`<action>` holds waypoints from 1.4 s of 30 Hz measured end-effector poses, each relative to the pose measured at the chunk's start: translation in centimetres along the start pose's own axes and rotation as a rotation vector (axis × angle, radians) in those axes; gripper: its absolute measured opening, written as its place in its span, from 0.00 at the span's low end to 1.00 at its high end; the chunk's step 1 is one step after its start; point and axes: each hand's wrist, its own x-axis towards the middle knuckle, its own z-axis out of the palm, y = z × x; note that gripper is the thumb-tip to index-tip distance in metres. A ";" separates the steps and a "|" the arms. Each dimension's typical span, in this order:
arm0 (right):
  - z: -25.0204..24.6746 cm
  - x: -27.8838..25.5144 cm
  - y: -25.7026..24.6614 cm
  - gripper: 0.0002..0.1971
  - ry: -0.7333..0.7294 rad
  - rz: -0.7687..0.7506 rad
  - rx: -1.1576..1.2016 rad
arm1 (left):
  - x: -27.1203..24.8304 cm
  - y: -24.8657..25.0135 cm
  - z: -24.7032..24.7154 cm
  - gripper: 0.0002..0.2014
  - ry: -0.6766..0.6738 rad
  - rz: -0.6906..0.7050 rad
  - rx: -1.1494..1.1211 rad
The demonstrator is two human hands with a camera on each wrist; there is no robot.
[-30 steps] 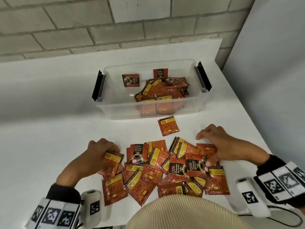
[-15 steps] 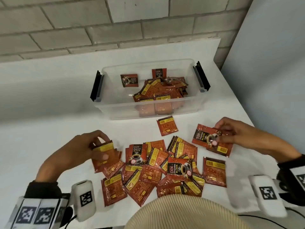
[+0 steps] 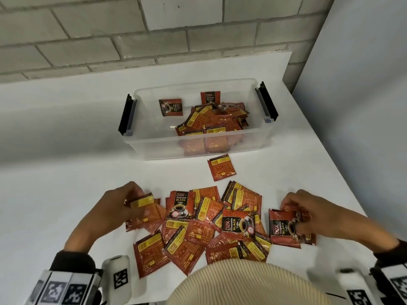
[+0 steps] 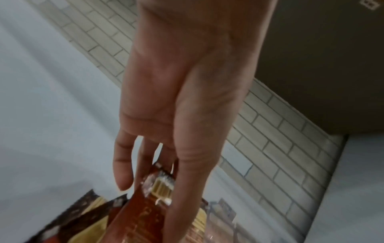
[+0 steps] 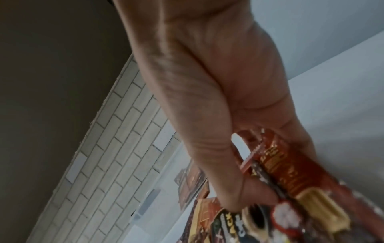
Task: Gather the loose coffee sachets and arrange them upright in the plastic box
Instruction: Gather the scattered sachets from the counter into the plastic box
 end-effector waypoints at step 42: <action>0.2 4.7 -6.6 0.25 0.078 0.035 -0.174 | 7.2 14.4 3.6 0.16 -0.212 0.362 0.065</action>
